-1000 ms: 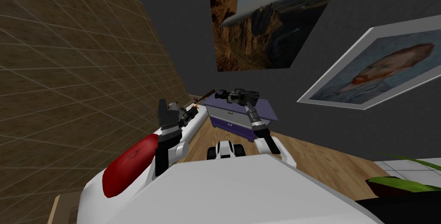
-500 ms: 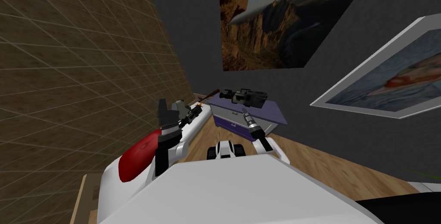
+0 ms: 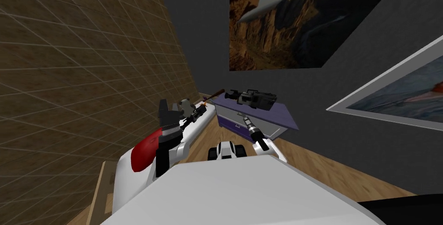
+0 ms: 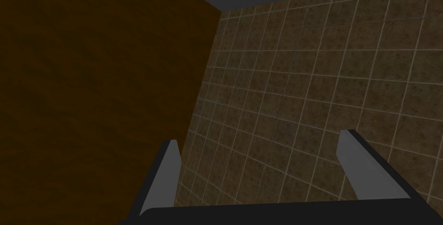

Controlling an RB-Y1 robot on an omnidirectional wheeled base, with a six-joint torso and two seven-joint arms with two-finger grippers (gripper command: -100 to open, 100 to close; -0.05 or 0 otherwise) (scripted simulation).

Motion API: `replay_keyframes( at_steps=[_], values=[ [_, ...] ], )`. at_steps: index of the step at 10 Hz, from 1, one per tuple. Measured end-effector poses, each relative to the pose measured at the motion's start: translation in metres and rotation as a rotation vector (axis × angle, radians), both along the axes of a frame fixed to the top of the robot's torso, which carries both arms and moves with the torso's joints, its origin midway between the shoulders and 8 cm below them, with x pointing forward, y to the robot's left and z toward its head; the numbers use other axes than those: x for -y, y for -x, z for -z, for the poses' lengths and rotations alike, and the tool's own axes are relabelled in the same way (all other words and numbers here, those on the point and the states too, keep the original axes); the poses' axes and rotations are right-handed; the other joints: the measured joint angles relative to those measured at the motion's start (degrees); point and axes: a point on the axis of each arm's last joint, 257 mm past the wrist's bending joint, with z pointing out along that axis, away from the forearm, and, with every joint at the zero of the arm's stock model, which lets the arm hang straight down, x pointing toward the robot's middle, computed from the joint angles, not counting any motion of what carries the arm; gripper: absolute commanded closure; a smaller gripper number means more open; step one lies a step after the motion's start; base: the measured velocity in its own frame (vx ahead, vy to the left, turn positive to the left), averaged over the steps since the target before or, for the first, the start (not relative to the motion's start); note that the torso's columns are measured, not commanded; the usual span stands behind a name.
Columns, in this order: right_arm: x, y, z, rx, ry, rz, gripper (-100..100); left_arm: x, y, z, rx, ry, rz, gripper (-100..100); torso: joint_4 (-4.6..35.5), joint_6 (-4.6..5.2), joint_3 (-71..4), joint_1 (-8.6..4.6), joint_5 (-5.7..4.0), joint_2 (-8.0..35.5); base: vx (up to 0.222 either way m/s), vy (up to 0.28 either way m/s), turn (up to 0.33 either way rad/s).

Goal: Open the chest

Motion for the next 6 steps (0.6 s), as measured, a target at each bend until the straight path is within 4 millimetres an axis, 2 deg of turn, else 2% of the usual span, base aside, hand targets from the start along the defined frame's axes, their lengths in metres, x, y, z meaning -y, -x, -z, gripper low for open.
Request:
replay_keyframes(
  at_steps=[1,3,5,6],
  values=[
    [0.002,0.001,0.007,-0.022,0.005,0.007,-100,0.0,0.0,0.0,0.0,0.0,0.0,0,0.01,-0.01,0.02,-0.05,-0.02,0.02,0.008,0.029,0.195],
    [0.004,0.007,0.036,-0.103,0.045,0.019,-100,0.0,0.0,0.0,0.0,0.0,0.0,0,0.0,-0.01,0.01,0.04,0.01,0.01,0.01,0.032,0.152],
    [0.01,0.011,0.068,-0.186,0.094,0.032,-100,0.0,0.0,0.0,0.0,0.0,0.0,0,-0.01,-0.01,0.0,0.01,0.0,-0.01,0.01,0.025,0.03],
    [0.013,0.013,0.076,-0.208,0.101,0.04,-100,0.0,0.0,0.0,0.0,0.0,0.0,0,0.01,-0.01,0.01,-0.05,-0.02,0.02,0.004,0.024,0.206]
  ],
)
